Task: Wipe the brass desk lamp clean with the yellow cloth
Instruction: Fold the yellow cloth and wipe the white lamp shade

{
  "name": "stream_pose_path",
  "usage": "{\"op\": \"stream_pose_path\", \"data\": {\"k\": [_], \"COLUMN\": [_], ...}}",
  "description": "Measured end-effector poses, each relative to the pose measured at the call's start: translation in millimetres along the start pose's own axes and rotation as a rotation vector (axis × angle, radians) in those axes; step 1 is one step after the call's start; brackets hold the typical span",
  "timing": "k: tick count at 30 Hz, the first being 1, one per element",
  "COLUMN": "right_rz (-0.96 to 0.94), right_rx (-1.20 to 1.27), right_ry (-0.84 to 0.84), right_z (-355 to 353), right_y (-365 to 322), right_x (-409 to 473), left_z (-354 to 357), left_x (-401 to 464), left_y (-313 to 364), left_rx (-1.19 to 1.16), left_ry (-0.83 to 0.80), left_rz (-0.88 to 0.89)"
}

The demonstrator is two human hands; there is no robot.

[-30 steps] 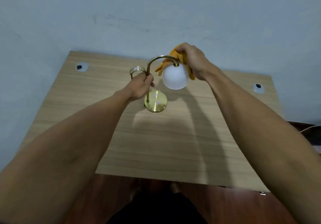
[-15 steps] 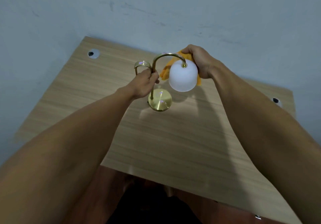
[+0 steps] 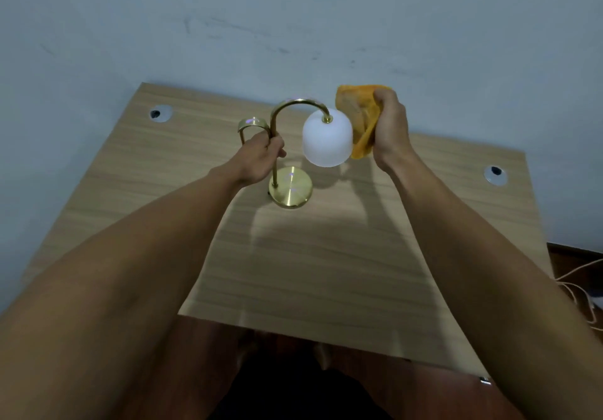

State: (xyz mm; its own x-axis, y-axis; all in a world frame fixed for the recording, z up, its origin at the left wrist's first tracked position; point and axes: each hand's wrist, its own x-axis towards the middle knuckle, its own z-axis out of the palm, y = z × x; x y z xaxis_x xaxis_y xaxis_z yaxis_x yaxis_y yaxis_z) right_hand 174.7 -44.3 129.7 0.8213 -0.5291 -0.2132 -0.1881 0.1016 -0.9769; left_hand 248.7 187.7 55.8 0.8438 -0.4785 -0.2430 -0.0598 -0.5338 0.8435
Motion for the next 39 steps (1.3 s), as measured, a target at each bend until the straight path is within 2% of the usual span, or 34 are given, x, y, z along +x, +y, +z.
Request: {"op": "stream_pose_path", "data": {"k": [3, 5, 8, 10, 12, 14, 16, 19, 22, 24, 28, 31, 34, 36, 39], "right_rz": [-0.128, -0.131, -0.058, 0.06, 0.208, 0.262, 0.156, -0.143, -0.34, -0.426, -0.475, -0.327, -0.132, -0.16, -0.372], "right_rx": [-0.114, -0.102, -0.014, 0.008, 0.138, 0.278, 0.329, 0.207, -0.222, -0.357, -0.273, -0.175, 0.031, 0.09, -0.192], "right_ry": [-0.148, -0.184, -0.065, 0.029, 0.131, 0.229, 0.232, 0.183, 0.097, 0.103, 0.199, 0.297, 0.368, 0.382, 0.304], "right_z": [15, 20, 21, 20, 15, 12, 15, 41, 57, 57, 48, 47, 46, 51, 68], "right_y": [-1, 9, 23, 35, 49, 50, 32, 1, 14, 40, 58, 54, 39, 31, 34], "right_x": [-24, -35, -37, -34, -30, -33, -37, -53, -63, -69, -75, -77, -75, -73, -83], "left_z": [0, -1, -2, -1, 1, 2, 2, -9, -6, -3, 0, -2, -3, -4, -4], "left_x": [0, 0, 1, 1, 1, 2, 6, 7, 6, 4, 4, 4, 5, 6, 5], "left_y": [0, 0, -2, -3, -3, -4, -3, -2, -6, -8, -4, -6, -7, -7, -6], "left_rx": [0.003, 0.016, 0.031, 0.025, 0.016, 0.015, 0.011, 0.016, 0.024, 0.027, 0.024, 0.021, 0.017, 0.014, 0.021], "left_ry": [0.003, -0.003, -0.01, -0.005, -0.006, -0.003, 0.017, -0.028, -0.025, -0.022, -0.018, -0.036, -0.049, -0.058, -0.07], "left_rz": [0.001, 0.002, 0.008, 0.006, 0.004, 0.015, 0.026, 0.051, 0.047, 0.054, 0.072, 0.075, 0.091, 0.085, 0.085]}}
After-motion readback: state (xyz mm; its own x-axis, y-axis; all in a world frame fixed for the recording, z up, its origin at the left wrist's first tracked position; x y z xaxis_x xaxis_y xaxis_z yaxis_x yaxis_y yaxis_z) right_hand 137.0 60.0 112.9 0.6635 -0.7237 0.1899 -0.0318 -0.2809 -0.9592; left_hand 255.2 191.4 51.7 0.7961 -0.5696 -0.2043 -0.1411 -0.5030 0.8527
